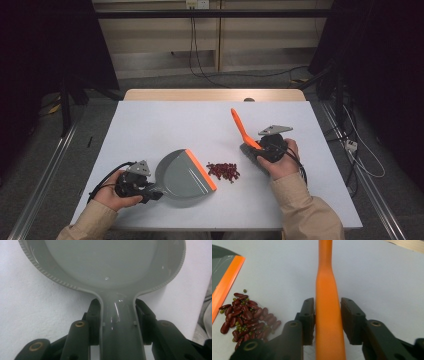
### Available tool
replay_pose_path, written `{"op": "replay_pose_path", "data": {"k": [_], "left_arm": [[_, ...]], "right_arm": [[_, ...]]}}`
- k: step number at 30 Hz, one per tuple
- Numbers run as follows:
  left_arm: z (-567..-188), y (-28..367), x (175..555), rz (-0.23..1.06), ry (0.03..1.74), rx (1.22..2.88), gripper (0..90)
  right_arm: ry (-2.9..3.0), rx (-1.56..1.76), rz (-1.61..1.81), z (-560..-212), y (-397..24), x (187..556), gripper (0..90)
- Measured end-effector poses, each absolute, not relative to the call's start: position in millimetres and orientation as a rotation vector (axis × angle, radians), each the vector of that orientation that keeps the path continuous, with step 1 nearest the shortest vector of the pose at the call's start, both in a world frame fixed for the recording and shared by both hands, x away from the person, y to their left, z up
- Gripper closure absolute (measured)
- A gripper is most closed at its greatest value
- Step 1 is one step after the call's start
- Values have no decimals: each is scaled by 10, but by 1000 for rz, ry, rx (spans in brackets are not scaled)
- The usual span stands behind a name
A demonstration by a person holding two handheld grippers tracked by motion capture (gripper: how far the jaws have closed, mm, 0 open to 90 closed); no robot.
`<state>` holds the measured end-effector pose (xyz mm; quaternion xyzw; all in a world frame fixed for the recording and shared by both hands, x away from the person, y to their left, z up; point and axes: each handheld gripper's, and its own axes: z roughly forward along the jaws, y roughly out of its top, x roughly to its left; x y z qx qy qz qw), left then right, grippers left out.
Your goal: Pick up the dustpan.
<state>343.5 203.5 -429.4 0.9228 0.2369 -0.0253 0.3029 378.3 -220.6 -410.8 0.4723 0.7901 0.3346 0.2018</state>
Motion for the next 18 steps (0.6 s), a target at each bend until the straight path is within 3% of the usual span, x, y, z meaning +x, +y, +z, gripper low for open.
{"op": "replay_pose_path", "data": {"k": [7, 9, 11, 18], "left_arm": [[-4284, 2032, 3420, -42, 615, 2443, 621], [-4286, 2023, 3410, -35, 616, 2444, 610], [-4275, 2021, 3403, -21, 615, 2440, 578], [-4247, 2007, 3349, 61, 611, 2466, 478]], "right_arm": [[2225, 1370, 883, -4063, -2229, 3784, 583], [2233, 1361, 866, -4068, -2226, 3784, 668], [2261, 1355, 839, -4088, -2200, 3785, 699], [2227, 1393, 812, -4099, -2137, 3761, 709]]}}
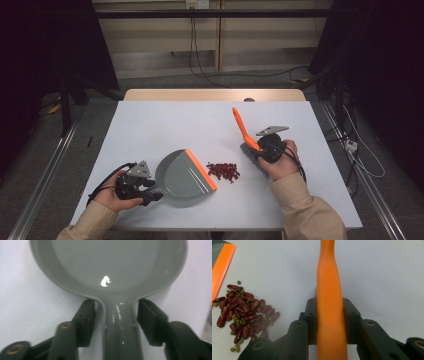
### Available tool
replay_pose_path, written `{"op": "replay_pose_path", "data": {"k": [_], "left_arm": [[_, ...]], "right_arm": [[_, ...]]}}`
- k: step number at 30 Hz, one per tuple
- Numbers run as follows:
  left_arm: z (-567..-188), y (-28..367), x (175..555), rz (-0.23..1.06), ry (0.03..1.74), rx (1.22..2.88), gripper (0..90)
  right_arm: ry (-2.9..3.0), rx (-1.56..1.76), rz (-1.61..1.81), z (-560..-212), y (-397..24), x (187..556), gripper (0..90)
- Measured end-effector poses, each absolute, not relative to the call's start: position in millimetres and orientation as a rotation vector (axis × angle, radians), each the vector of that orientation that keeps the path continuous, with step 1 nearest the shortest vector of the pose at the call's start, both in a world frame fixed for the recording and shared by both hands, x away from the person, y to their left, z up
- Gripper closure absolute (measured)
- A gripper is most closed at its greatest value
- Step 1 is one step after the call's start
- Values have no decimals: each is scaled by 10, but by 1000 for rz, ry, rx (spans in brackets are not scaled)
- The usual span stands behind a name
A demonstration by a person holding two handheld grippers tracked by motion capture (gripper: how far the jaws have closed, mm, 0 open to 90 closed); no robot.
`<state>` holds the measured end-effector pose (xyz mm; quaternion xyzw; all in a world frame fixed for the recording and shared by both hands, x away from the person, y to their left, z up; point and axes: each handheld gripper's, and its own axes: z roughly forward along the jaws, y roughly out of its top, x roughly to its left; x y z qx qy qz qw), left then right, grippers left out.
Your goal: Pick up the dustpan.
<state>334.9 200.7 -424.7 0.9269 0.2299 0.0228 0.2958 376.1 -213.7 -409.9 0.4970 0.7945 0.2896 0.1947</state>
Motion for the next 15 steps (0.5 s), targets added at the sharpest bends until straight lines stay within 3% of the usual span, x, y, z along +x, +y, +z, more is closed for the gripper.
{"op": "replay_pose_path", "data": {"k": [2, 6, 15], "left_arm": [[-4246, 1997, 3327, 79, 620, 2465, 489], [-4233, 1982, 3320, 88, 592, 2494, 624], [-4221, 1949, 3305, 59, 521, 2517, 629]], "right_arm": [[2215, 1410, 810, -4099, -2118, 3751, 710], [2208, 1429, 809, -4097, -2050, 3712, 710], [2193, 1422, 807, -4110, -1935, 3638, 711]]}}
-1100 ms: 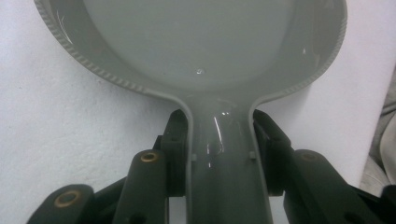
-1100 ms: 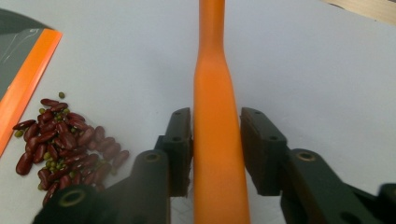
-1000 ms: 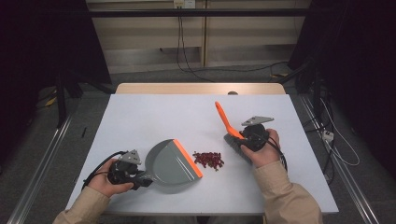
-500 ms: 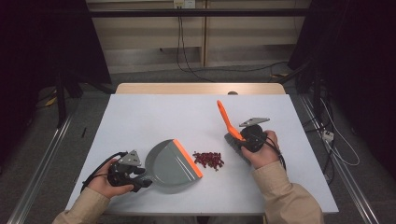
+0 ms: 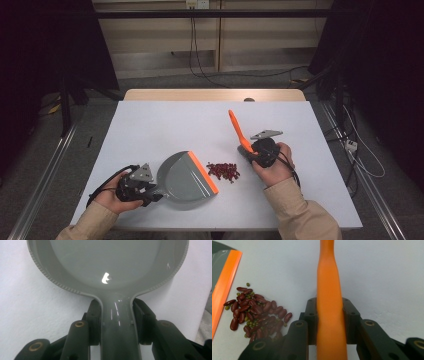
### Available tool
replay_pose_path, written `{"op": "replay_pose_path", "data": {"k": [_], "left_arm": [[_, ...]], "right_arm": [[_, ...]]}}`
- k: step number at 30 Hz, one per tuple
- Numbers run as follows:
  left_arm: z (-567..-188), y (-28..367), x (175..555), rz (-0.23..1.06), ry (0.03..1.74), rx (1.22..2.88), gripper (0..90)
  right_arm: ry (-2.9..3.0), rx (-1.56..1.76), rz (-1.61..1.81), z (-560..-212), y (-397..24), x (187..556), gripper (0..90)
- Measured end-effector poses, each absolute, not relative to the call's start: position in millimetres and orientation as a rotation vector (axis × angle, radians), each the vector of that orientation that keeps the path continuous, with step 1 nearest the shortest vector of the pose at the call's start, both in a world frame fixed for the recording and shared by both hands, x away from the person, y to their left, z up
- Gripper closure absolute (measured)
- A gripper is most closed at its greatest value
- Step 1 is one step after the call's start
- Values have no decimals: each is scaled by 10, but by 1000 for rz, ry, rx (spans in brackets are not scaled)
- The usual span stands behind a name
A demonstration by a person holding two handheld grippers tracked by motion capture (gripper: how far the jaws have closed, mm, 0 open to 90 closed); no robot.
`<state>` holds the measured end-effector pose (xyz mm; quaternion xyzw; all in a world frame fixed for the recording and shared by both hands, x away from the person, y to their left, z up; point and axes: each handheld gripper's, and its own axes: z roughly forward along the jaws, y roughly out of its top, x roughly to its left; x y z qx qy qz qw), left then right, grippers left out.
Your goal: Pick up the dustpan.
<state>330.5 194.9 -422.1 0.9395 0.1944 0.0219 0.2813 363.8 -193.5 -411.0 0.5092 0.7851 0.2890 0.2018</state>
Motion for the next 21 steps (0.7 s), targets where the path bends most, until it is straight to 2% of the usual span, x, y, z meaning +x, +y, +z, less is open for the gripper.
{"op": "replay_pose_path", "data": {"k": [11, 21], "left_arm": [[-4224, 1852, 3334, 13, 455, 2522, 629], [-4222, 1776, 3376, -20, 465, 2524, 628]], "right_arm": [[2179, 1428, 813, -4119, -1802, 3538, 711], [2172, 1438, 829, -4127, -1649, 3463, 710]]}}
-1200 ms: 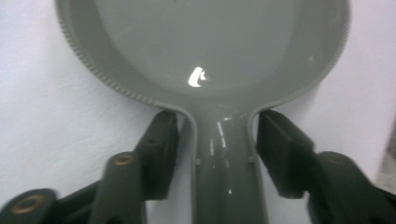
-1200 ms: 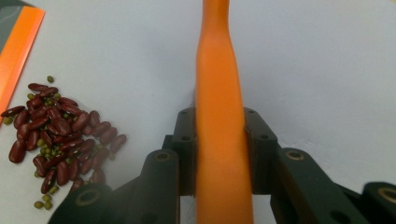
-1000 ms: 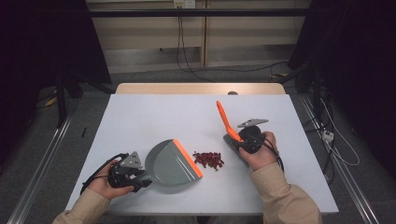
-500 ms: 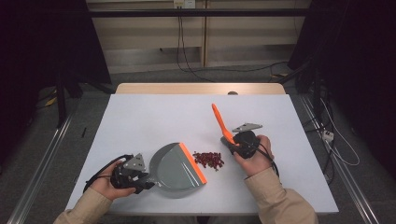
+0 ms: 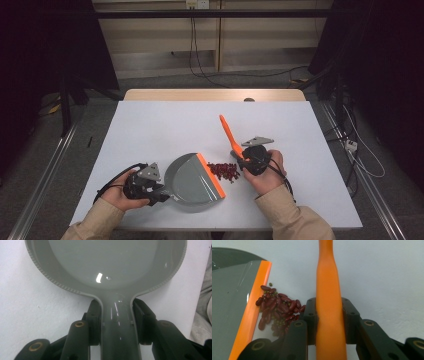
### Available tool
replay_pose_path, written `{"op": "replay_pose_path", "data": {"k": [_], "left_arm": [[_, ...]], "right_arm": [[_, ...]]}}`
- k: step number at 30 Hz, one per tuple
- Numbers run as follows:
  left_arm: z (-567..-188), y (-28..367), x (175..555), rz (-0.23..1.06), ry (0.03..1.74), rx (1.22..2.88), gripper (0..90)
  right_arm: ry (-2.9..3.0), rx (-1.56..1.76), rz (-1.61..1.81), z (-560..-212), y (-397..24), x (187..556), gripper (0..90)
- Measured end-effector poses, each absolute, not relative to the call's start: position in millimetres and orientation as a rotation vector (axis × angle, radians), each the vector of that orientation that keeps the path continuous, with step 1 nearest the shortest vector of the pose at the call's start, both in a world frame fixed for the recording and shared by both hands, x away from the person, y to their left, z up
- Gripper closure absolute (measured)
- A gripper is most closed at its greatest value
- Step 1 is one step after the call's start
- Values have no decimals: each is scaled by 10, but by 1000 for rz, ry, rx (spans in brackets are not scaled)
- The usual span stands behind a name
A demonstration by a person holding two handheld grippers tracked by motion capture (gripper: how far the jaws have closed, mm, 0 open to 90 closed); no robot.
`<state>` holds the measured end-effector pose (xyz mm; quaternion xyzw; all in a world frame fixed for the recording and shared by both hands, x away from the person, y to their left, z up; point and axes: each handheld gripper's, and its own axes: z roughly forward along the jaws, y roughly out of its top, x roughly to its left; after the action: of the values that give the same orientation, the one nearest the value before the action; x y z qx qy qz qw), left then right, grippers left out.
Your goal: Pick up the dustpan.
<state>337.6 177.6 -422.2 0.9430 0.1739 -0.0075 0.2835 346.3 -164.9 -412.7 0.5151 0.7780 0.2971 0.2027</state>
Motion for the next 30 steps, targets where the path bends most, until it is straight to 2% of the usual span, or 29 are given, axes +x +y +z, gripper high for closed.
{"op": "replay_pose_path", "data": {"k": [30], "left_arm": [[-4229, 1627, 3454, -64, 468, 2527, 628]], "right_arm": [[2138, 1458, 924, -4177, -1193, 3429, 697]]}}
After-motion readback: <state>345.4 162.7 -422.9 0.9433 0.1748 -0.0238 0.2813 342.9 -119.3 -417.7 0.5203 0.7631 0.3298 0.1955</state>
